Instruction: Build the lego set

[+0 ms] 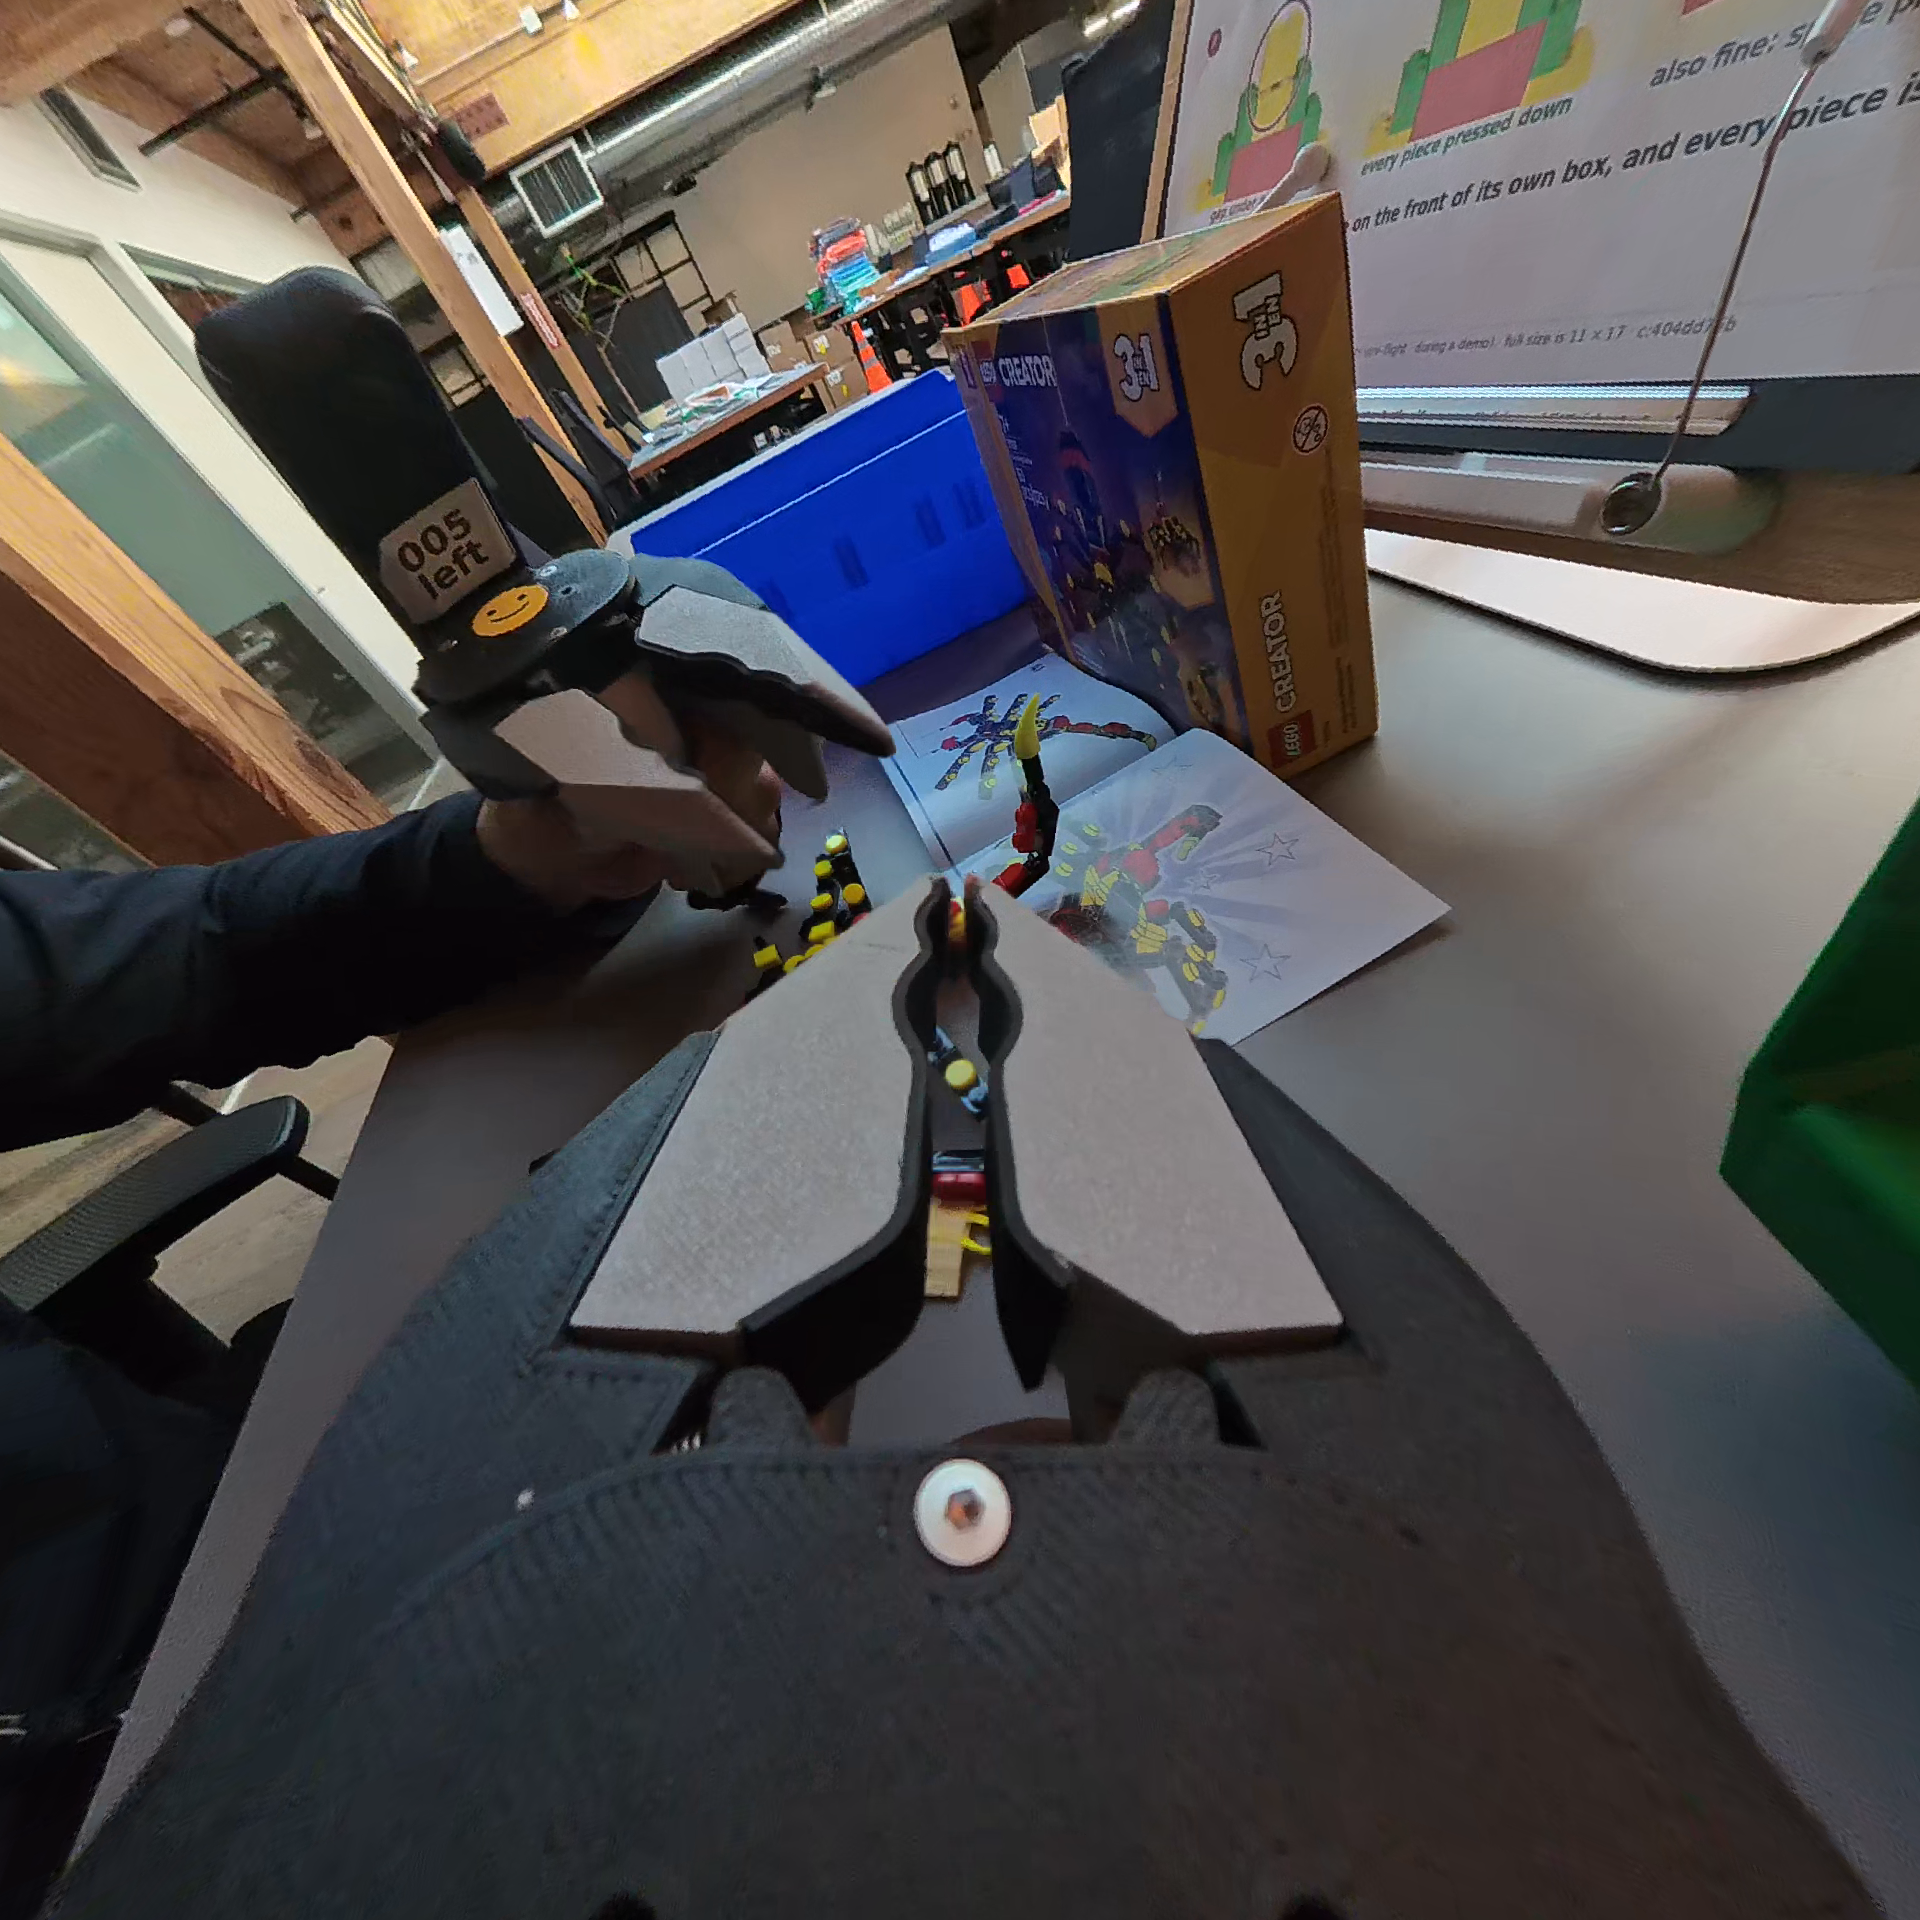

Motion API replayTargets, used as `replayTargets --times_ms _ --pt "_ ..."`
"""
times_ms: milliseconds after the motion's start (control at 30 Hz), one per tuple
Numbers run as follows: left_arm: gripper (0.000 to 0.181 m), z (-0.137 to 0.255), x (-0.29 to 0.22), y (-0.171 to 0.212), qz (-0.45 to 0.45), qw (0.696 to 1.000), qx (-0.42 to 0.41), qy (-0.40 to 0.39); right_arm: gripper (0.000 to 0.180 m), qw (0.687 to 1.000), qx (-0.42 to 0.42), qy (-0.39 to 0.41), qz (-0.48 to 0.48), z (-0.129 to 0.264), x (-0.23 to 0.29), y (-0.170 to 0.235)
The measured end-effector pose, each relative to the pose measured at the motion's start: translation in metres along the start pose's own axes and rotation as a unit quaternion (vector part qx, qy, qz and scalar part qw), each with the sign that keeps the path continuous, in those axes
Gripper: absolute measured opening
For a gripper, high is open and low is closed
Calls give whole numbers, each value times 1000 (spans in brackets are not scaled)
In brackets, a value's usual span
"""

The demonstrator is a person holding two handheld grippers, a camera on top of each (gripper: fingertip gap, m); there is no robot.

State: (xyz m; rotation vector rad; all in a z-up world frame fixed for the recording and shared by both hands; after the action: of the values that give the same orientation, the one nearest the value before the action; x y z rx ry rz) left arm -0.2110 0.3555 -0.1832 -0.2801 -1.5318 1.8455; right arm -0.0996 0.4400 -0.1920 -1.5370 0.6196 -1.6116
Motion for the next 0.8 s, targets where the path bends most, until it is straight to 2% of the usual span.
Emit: replayTargets --times_ms 100,367,467,533,633,800 --pt "27 0 3 3 -11 1000 16 -16 0 1000 0 -8 -8 -1 2 1" --pt "22 -3 3 7 -56 996 42 -52 3 1000 11 -17 -2 -1 5 2" --pt "22 -1 8 8 -50 995 44 -68 9 994 104 -26 28 -3 11 15" --pt "21 -1 12 9 -44 995 48 -77 17 981 180 17 75 -2 5 28" --pt "21 0 15 11 -32 994 52 -88 17 962 222 70 145 0 -2 38" --pt "20 -3 12 13 -29 994 63 -84 20 949 261 84 154 2 -7 47"
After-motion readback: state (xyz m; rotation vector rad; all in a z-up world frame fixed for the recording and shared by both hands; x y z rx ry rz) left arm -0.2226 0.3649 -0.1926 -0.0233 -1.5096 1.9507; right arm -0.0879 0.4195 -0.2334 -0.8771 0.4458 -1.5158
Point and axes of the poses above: each gripper's, where its closed fingertips meet, z back along the fingers, y out of its underside, x = y × z across the jaws, the point moved 5 cm from there along z, back along the fingers, and after that the axes turned 13 degrees about -z, right-handed, at the moved point
